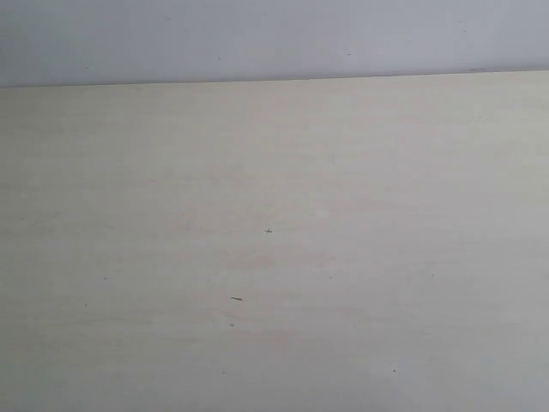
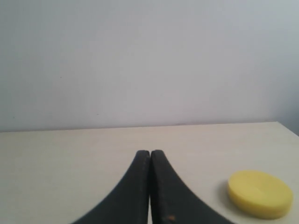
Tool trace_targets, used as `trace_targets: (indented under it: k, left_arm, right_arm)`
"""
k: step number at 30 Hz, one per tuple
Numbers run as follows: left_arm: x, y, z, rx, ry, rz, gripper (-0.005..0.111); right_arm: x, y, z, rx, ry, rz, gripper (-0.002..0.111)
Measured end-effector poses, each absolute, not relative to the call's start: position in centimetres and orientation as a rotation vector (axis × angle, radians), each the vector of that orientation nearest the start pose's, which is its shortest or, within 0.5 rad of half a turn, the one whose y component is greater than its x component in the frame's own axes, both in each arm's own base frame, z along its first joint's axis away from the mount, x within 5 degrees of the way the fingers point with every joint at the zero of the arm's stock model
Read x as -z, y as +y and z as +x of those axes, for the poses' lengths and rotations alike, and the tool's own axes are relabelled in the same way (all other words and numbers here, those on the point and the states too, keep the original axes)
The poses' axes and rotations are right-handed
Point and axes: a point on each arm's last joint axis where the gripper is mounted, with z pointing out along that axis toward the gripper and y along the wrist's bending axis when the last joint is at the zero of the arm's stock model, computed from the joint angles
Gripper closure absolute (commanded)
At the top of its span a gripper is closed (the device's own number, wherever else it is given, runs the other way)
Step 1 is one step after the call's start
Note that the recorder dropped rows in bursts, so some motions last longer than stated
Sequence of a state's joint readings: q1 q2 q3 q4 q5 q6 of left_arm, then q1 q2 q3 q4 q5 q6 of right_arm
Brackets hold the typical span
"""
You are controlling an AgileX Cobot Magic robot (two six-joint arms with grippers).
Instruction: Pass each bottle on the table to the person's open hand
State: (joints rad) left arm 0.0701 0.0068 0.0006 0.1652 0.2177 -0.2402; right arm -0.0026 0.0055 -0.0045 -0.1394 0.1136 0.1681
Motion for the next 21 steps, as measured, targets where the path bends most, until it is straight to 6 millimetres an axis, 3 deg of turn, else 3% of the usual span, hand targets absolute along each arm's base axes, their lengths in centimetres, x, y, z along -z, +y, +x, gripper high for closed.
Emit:
trace_targets:
  k: [21]
  left_arm:
    - [-19.31, 0.72, 5.58, -0.024, 1.699, -0.153, 0.107]
  right_arm:
    - [-20.03, -0.08, 5.65, -0.106, 1.636, 0.129, 0.108]
